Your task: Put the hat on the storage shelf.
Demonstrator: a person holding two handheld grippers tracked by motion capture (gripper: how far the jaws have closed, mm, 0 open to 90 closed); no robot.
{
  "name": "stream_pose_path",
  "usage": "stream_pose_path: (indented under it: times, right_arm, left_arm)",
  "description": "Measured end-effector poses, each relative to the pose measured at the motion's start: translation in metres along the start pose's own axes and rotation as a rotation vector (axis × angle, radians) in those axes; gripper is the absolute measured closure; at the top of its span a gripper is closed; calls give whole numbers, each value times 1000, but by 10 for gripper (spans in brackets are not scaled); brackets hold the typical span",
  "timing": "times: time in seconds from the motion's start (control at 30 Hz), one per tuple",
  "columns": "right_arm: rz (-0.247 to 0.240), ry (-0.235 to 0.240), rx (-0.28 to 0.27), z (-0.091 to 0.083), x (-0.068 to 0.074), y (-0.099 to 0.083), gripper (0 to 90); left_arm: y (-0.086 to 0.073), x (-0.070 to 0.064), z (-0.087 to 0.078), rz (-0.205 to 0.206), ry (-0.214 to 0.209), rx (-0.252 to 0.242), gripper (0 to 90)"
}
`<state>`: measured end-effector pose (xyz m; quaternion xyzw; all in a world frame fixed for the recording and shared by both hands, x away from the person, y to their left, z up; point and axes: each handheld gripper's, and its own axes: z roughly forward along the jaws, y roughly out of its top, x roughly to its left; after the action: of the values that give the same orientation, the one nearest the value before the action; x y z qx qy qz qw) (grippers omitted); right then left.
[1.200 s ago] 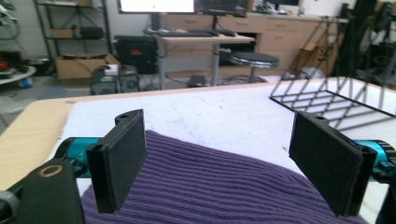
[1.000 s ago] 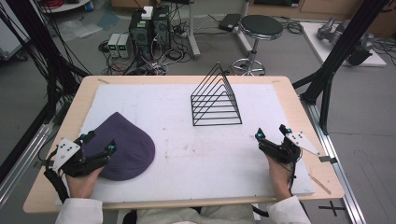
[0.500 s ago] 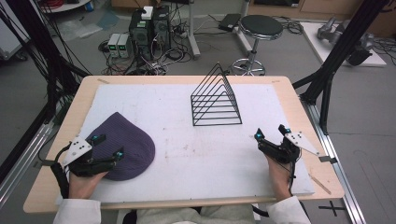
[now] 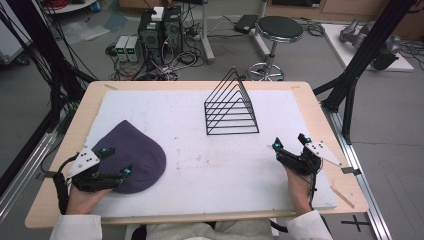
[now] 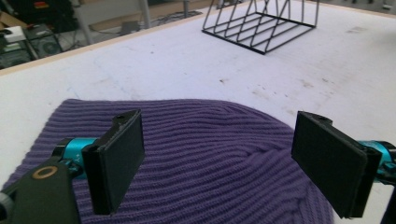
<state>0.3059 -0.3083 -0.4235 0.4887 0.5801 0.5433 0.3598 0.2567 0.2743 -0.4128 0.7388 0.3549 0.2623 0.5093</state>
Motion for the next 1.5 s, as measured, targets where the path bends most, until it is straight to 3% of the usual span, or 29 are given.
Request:
stream_pose_path:
  times: [0.43,0.6,0.8,1.03,1.1,1.33,1.5]
  right_arm:
    - [6,3,3,0,1,0,87]
    - [13,4,0,0,0,0,87]
    - [26,4,-2,0,-1,0,87]
    - [20,8,-10,0,0,-1,87]
    - [22,7,-6,0,-1,-1,87]
    - [23,-5,-14,-1,-1,0,87]
    - [23,-6,-14,-1,-1,-1,87]
  left_arm:
    - [-6,-2,4,41,-78,76,152]
    - [-9,-4,8,59,-140,109,152]
    - [-11,-5,11,70,-157,148,152]
    - [-16,-10,22,116,-215,304,153]
    - [-17,-10,25,126,-211,327,155]
    - [-20,-9,26,139,-217,354,156]
    - [-21,-10,27,136,-249,366,156]
